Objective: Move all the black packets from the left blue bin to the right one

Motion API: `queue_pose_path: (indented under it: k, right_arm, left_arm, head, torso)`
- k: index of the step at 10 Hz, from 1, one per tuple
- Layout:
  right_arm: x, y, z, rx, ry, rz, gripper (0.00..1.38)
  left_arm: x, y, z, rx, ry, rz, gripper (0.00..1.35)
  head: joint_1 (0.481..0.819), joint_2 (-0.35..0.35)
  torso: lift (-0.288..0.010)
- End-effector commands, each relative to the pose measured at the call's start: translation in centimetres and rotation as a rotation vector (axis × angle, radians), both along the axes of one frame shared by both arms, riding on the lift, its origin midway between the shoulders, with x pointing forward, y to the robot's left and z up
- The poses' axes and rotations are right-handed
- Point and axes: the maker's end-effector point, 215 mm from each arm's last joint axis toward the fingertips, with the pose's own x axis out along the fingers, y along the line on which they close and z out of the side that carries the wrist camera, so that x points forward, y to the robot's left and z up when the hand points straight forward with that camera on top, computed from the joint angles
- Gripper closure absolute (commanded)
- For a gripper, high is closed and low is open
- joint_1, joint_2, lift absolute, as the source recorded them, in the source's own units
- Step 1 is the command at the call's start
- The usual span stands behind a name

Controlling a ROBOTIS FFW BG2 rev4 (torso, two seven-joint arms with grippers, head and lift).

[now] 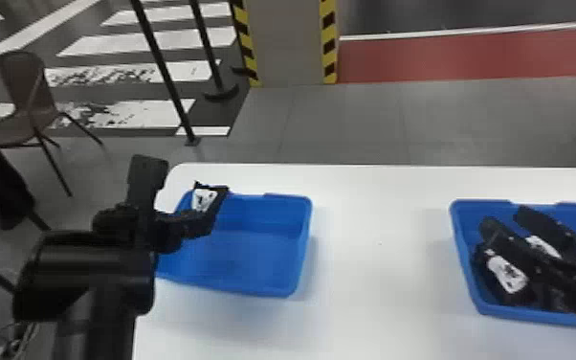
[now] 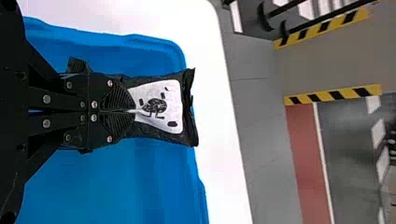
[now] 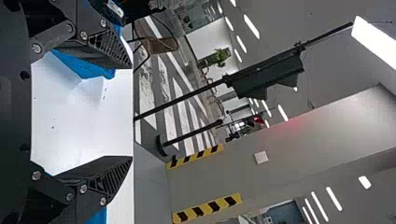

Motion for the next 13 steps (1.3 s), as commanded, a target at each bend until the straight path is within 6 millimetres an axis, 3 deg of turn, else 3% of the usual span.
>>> queue_pose_path:
  k: [1, 3, 6, 10, 13]
  right_arm:
    - [-0.3, 1.4, 0.0, 0.020, 0.008, 0.037, 0.36]
    - [0.4, 3.6, -0.3, 0.049, 0.013, 0.106, 0.36]
    - [2.5, 6.8, -0.5, 0.068, 0.015, 0.179, 0.36]
    - [5.0, 9.8, 1.7, 0.080, -0.024, 0.230, 0.36]
    - [6.2, 10.0, 2.5, 0.088, -0.037, 0.229, 0.36]
  left_arm:
    - [-0.5, -3.6, 3.2, 0.005, -0.098, -0.097, 1.21]
    - [1.0, -12.1, 5.1, -0.037, -0.226, -0.303, 1.21]
    - [4.1, -23.6, 6.9, -0.138, -0.355, -0.564, 1.21]
    - [5.2, -32.2, 6.5, -0.242, -0.364, -0.765, 1.21]
    - [4.0, -36.0, 6.4, -0.304, -0.356, -0.832, 1.21]
  head:
    - [0.695, 0.216]
    - [0.695, 0.193]
    - [0.695, 0.083]
    - [0.695, -0.008]
    - [0.695, -0.050]
  torso:
    - [-0.110]
    - [-0.110]
    - [-0.110]
    - [-0.110]
    - [-0.110]
